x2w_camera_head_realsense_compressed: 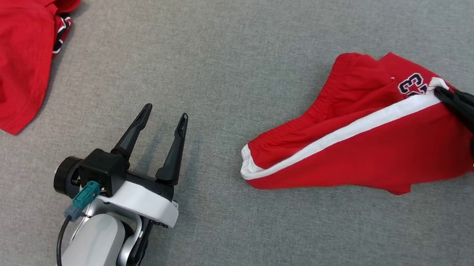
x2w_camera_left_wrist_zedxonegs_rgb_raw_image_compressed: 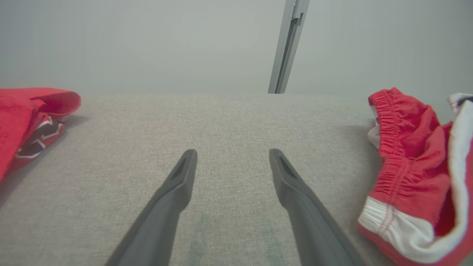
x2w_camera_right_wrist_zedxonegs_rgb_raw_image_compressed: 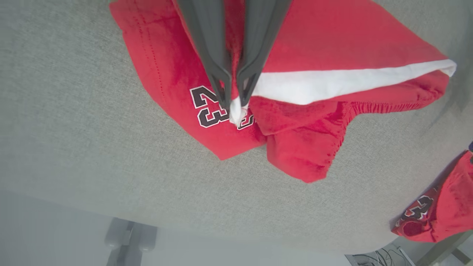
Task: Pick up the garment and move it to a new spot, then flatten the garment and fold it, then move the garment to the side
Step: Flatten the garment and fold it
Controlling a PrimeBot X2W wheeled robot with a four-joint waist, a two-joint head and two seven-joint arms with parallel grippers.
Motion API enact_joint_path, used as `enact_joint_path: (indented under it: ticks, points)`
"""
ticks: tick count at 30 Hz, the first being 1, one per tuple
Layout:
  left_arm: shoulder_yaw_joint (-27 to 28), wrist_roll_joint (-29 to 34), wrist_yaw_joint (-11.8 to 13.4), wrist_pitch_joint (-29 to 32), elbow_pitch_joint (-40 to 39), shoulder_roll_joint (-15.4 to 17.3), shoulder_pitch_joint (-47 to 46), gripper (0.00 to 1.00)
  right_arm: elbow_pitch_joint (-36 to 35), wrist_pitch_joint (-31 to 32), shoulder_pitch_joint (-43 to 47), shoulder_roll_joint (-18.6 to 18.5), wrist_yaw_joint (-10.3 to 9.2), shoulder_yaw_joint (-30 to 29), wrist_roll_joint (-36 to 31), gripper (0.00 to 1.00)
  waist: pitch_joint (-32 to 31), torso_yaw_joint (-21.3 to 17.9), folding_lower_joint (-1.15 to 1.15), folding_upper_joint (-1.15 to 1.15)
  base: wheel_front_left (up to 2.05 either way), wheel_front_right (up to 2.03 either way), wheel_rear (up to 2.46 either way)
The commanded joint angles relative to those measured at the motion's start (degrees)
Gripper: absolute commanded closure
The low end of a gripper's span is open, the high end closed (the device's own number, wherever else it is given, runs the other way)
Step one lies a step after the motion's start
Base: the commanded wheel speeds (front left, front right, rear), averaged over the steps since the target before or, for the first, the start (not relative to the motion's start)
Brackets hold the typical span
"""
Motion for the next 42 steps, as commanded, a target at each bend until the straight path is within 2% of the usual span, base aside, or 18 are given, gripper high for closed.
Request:
enact_joint_path:
  ticks: [1,8,18,27,36,37,38,42]
  points:
    - [0.30,0.18,-0.04,0.00,-0.04,0.22,0.38,0.00,-0.05,-0.84,0.58,-0.50,0.02,0.10,-0.38,1.00,-0.67,-0.57,0.00,0.00,0.00,0.00,0.00]
    - [1.64,0.57,-0.02,0.00,0.13,0.23,1.97,0.00,-3.30,-9.46,4.24,-2.10,0.03,1.72,-2.24,1.00,-3.78,-3.55,0.00,0.00,0.00,0.00,0.00]
    - [4.29,1.94,-0.90,0.00,0.51,0.22,3.60,0.00,-5.62,-20.08,14.89,-2.64,0.02,0.37,-3.50,1.00,-7.00,-9.36,0.00,0.00,0.00,0.00,0.00]
    - [5.85,3.13,-1.60,0.00,0.97,0.24,5.20,0.00,-3.59,-22.87,25.89,0.54,0.02,-3.37,-2.75,1.00,-8.80,-12.57,0.00,0.00,0.00,0.00,0.00]
    - [6.11,3.29,-2.16,0.00,1.41,0.23,5.60,0.00,1.08,-23.30,34.58,3.76,0.02,-7.06,-3.08,1.00,-9.78,-12.90,0.00,0.00,0.00,0.00,0.00]
    - [6.01,3.31,-2.05,0.00,1.44,0.22,5.65,0.00,2.09,-22.55,35.26,4.01,0.02,-7.09,-3.30,0.30,-9.87,-12.83,0.00,0.00,0.00,0.00,0.00]
    - [5.88,3.29,-2.10,0.00,1.49,0.22,5.68,0.00,2.77,-21.93,35.62,4.43,0.02,-6.99,-3.56,0.00,-9.95,-12.73,0.00,0.00,0.00,0.00,0.00]
    - [5.67,3.24,-2.07,0.00,1.61,0.23,6.06,0.00,3.35,-21.64,35.59,5.54,0.03,-8.40,-3.57,0.00,-10.30,-12.51,0.00,0.00,0.00,0.00,0.00]
